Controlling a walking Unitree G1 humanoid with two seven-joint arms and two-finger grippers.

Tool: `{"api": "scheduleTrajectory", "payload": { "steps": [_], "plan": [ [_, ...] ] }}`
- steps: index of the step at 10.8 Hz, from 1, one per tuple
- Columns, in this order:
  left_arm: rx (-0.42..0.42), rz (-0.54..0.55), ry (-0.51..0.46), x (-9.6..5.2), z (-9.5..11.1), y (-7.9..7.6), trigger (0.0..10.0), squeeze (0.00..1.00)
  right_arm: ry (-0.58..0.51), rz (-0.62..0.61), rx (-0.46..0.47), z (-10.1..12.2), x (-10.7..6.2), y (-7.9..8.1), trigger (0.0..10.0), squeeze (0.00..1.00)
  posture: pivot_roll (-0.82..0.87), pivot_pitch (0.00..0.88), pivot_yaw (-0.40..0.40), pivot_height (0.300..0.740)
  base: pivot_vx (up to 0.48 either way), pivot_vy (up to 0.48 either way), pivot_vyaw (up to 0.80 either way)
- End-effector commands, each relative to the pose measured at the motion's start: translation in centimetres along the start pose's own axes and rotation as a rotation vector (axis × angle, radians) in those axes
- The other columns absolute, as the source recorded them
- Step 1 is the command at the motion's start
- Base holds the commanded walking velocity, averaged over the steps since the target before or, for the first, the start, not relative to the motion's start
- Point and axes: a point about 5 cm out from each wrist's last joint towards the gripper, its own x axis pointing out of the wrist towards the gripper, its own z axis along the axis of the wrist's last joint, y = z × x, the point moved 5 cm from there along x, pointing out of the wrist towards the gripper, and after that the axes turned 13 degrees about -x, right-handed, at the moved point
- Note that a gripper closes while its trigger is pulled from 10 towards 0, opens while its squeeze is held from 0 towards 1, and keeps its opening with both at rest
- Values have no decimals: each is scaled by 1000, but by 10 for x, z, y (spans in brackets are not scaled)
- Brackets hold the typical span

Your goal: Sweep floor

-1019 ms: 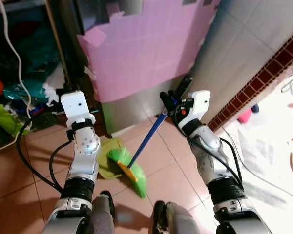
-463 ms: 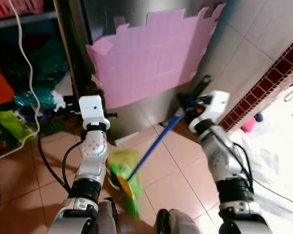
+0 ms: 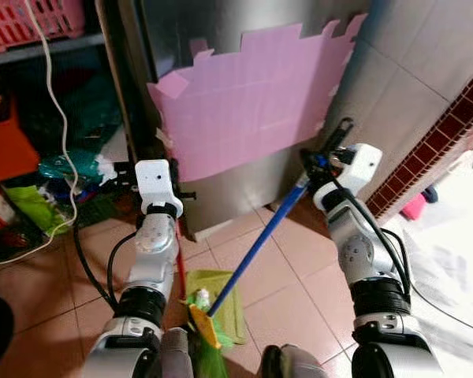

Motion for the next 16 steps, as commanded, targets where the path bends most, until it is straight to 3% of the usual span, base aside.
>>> {"api": "scheduleTrajectory", "payload": {
  "steps": [1,2,4,7,8,12,14,15,16],
  "plan": [
    [-120,-15,-35,3,7,-11,10000,0,-19,2,54,3,4,6,10000,0,-40,24,0,740,0,0,0],
    [-104,-13,-44,6,11,-10,10000,0,-8,-18,-97,5,7,3,10000,0,-40,24,0,740,0,0,0],
    [-77,-69,-66,10,25,-12,10000,0,-82,-111,-225,23,10,-9,10000,0,-31,27,1,740,0,0,0],
    [-39,-135,-61,10,30,-14,10000,0,-118,-98,-198,26,13,-6,10000,0,-19,7,12,740,0,0,0],
    [-28,-137,-46,7,24,-15,10000,0,-145,-96,-125,34,16,-3,10000,0,-23,12,18,740,0,0,0],
    [4,-114,-35,5,20,-10,10000,0,-335,-95,-77,98,30,4,10000,0,-23,13,22,740,0,0,0],
    [16,-101,-42,5,21,-8,10000,0,-402,-101,-109,124,32,0,10000,0,-23,12,22,740,0,0,0],
    [19,-86,-39,5,21,-5,10000,0,-405,-70,-271,129,34,4,10000,0,-27,11,21,740,0,0,0],
    [19,-78,-44,6,22,-3,10000,0,-408,-72,-287,128,33,2,10000,0,-27,11,19,740,0,0,0]
  ]
}}
